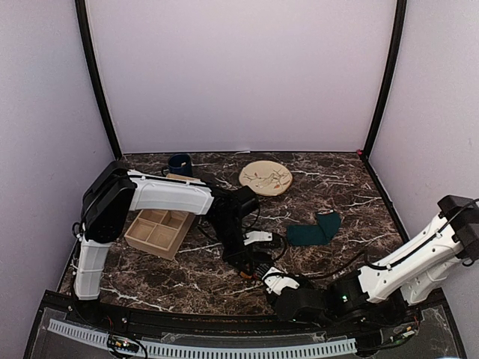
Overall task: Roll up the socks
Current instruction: Roll the sock at the center of the board.
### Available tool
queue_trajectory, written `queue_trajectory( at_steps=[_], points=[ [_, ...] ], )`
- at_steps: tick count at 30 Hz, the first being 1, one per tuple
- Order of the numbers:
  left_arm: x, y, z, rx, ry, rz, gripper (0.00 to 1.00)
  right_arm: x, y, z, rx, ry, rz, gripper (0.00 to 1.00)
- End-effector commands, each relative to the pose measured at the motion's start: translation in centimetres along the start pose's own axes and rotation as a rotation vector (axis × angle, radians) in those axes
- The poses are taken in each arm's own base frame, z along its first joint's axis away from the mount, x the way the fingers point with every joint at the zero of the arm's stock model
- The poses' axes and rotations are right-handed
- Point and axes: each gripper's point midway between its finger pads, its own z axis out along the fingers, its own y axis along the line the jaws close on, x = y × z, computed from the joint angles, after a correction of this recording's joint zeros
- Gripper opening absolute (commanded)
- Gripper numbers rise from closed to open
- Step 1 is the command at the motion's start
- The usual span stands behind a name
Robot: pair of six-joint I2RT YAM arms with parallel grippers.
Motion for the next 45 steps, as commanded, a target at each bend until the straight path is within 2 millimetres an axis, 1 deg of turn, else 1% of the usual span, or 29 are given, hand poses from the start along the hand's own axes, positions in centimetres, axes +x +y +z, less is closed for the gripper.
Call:
queue_trajectory(
  at_steps=[1, 3, 7, 11, 16, 30, 34, 45],
  points=[
    [0.2, -0.9, -0.3, 0.067, 0.002, -0.041, 0.00, -1.4, 0.5, 0.1, 0.024, -0.038, -0.144, 0.43],
    [0.2, -0.9, -0.4, 0.075, -0.002, -0.046, 0.00, -1.5, 0.5, 0.4, 0.034, -0.041, -0.190, 0.43],
    [0.2, -0.8, -0.4, 0.091, -0.007, -0.060, 0.00, -1.9, 0.7, 1.1, 0.028, -0.043, -0.261, 0.46],
    [0.2, -0.9, -0.4, 0.100, -0.006, -0.064, 0.00, -2.7, 0.8, 1.7, 0.014, -0.049, -0.317, 0.47],
    [0.4, -0.8, -0.2, 0.109, -0.003, -0.072, 0.00, -2.6, 0.9, 3.1, 0.013, -0.032, -0.380, 0.47],
    [0.8, -0.9, 0.1, 0.124, 0.006, -0.087, 0.00, -1.3, -0.5, 5.2, 0.019, 0.012, -0.439, 0.46],
    [0.9, -0.8, 0.1, 0.122, 0.008, -0.088, 0.00, -0.9, -0.7, 5.5, 0.000, 0.030, -0.435, 0.43],
    [0.8, -0.5, -0.1, 0.114, 0.006, -0.090, 0.00, 1.3, -0.4, 6.3, -0.056, 0.106, -0.408, 0.34]
  ],
)
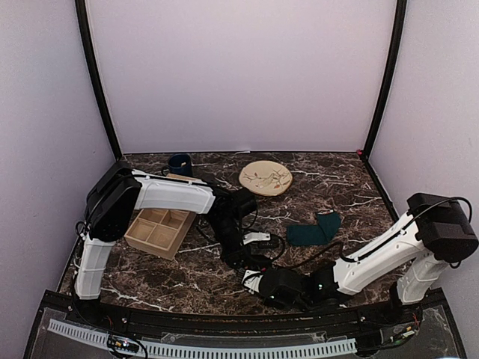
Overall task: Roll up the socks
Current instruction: Roll the sock at the center of the board.
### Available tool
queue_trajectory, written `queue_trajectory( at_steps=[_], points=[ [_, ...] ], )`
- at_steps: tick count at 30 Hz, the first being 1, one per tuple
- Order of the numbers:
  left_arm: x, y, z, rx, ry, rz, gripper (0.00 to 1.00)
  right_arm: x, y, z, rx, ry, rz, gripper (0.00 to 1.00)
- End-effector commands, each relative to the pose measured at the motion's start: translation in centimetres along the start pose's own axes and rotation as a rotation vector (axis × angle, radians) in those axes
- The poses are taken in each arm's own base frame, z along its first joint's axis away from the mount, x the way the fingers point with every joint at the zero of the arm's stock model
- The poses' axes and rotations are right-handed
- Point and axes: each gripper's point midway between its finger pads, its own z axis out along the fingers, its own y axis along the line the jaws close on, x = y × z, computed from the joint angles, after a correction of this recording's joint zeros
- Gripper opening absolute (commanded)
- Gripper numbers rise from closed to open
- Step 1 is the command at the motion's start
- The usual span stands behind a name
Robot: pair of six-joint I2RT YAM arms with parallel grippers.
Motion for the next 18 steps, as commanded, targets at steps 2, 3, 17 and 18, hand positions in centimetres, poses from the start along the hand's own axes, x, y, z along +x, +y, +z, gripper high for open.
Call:
queue_trajectory(
  at_steps=[2, 3, 17, 18],
  points=[
    [0.3, 0.0, -0.3, 0.010, 0.013, -0.024, 0.00, 1.3, 0.8, 0.8, -0.050, 0.043, 0.025, 0.32],
    [0.4, 0.1, -0.2, 0.011, 0.015, -0.026, 0.00, 1.4, 0.8, 0.8, -0.054, 0.048, 0.030, 0.29],
    [0.8, 1.4, -1.0, -0.021, 0.011, -0.102, 0.13, 2.8, 1.6, 1.7, -0.148, 0.125, 0.096, 0.02],
    [0.8, 1.6, -1.2, -0.026, 0.011, -0.114, 0.15, 2.8, 1.6, 1.7, -0.154, 0.127, 0.100, 0.02]
  ],
)
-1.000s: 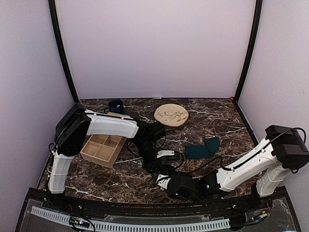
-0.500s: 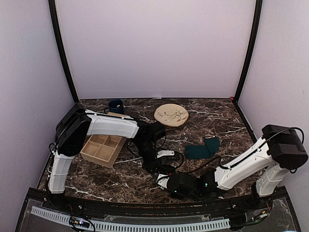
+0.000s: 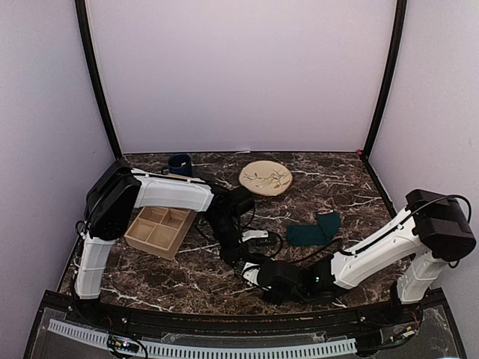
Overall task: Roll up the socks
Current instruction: Roll the sock at the center of the board.
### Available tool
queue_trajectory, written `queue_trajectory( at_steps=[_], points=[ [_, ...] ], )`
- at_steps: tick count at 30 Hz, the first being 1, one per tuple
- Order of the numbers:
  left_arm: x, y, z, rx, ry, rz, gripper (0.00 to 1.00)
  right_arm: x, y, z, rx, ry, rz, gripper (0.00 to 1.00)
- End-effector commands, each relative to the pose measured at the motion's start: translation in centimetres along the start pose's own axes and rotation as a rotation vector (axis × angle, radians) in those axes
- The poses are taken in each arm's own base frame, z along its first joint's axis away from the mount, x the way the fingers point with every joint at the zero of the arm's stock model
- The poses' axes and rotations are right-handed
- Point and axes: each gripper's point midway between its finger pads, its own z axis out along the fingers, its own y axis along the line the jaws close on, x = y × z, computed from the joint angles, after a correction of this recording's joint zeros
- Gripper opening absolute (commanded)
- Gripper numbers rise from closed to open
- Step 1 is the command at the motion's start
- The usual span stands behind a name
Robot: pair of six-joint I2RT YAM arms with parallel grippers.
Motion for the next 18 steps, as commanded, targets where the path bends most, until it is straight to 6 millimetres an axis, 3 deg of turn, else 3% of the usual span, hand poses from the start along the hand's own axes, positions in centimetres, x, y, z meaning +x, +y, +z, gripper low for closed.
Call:
queue_trajectory(
  at_steps=[1, 9, 18],
  points=[
    [0.5, 1.0, -0.7, -0.023, 0.016, -0.077, 0.17, 2.8, 1.4, 0.9, -0.087, 0.105, 0.004, 0.01],
    [0.4, 1.4, -2.4, -0.045, -0.031, -0.109, 0.22, 3.3, 1.3, 1.1, -0.105, 0.130, 0.024, 0.00],
    [1.2, 0.4, -3.2, -0.047, -0.048, -0.130, 0.25, 3.3, 1.3, 1.2, -0.102, 0.143, 0.033, 0.00]
  ],
)
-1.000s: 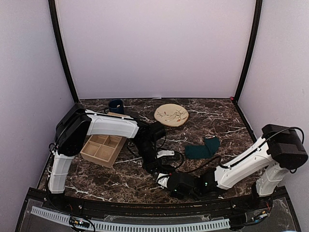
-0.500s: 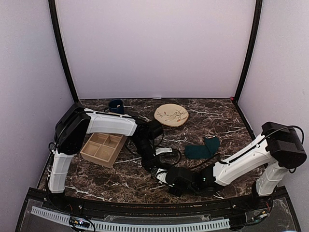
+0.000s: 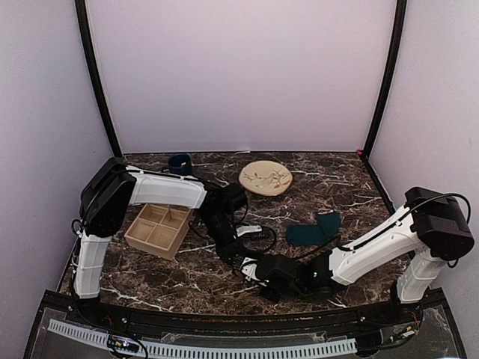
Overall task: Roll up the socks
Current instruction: Roll the sock at the center of the board.
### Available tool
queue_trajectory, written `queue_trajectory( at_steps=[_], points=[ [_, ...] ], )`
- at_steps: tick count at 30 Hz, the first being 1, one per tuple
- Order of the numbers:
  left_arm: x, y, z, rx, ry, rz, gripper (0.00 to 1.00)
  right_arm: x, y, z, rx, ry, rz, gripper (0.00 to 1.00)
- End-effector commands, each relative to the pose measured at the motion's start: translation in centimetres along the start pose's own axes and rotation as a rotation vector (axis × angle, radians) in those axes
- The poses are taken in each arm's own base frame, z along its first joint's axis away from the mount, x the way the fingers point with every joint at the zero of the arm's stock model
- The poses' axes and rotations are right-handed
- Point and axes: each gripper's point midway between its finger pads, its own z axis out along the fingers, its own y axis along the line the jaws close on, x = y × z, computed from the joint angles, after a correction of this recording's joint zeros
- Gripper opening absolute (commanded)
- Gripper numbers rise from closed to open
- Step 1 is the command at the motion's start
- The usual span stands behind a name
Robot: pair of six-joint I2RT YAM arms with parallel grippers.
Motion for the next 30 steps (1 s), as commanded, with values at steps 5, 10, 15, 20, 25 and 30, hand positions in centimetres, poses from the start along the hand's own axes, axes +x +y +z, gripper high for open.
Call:
queue_trajectory(
  at_steps=[5, 10, 15, 20, 25, 30],
  points=[
    [0.6, -1.7, -3.0, -0.054, -0.062, -0.007, 0.27, 3.8, 1.3, 1.0, -0.067, 0.148, -0.031, 0.00],
    [0.6, -1.8, -4.0, -0.097, -0.099, 0.001, 0.28, 3.8, 1.4, 1.1, -0.089, 0.158, -0.013, 0.00],
    [0.7, -1.5, -4.9, -0.143, -0.136, -0.004, 0.28, 3.5, 1.7, 1.1, -0.128, 0.166, 0.019, 0.00],
    [0.7, -0.7, -6.1, -0.217, -0.180, -0.005, 0.29, 3.6, 1.7, 1.1, -0.169, 0.176, 0.065, 0.00],
    [1.1, 0.5, -6.6, -0.292, -0.193, -0.025, 0.29, 4.0, 1.9, 1.2, -0.231, 0.206, 0.117, 0.00],
    [1.5, 1.9, -7.1, -0.365, -0.192, -0.051, 0.29, 4.6, 2.1, 1.4, -0.283, 0.247, 0.159, 0.00]
  ],
)
